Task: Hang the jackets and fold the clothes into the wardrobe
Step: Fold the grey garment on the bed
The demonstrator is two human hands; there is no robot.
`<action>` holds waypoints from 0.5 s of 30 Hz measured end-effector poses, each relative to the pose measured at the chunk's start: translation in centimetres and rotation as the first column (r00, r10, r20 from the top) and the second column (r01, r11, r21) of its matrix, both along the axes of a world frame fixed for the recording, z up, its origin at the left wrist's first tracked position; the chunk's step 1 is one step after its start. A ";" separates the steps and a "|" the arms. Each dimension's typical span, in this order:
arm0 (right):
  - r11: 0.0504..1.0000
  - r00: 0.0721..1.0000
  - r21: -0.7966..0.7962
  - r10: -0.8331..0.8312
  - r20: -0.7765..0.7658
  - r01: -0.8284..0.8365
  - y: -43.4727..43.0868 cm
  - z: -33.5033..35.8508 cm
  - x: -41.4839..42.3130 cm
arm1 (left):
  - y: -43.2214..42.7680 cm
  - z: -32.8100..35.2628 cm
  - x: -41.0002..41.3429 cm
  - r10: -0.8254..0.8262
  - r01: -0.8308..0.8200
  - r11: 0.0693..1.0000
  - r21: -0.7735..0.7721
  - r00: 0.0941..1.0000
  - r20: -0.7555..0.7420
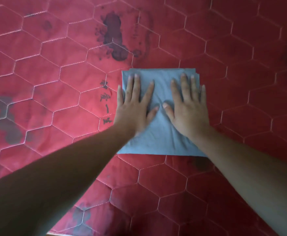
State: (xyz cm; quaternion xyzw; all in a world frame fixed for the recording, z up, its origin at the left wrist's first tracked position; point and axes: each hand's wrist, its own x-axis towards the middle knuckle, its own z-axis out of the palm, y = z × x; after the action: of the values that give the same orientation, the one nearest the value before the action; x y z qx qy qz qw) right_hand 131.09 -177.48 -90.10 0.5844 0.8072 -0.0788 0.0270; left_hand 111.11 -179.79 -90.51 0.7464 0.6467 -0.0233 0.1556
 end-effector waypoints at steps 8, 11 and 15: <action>0.995 0.995 -0.035 0.093 -0.046 -0.095 -7.6 -2.0 4.2 | -7.5 -1.6 -1.9 -0.071 0.066 0.996 0.061 0.994 0.086; 0.995 0.993 -0.058 0.073 -0.091 -0.078 -7.4 -1.5 3.7 | -7.5 -1.2 -1.9 -0.066 0.063 0.997 0.035 0.993 0.102; 1.000 0.985 -0.016 0.011 -0.172 -0.014 -3.5 0.0 4.4 | -2.3 0.6 -3.2 0.010 -0.023 0.996 0.082 0.989 0.149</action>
State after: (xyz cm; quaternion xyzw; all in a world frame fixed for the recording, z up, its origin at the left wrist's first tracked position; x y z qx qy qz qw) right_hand 135.54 -180.98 -90.06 0.5702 0.8094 -0.1357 -0.0373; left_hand 107.88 -182.12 -89.95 0.7465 0.6399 0.0607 0.1722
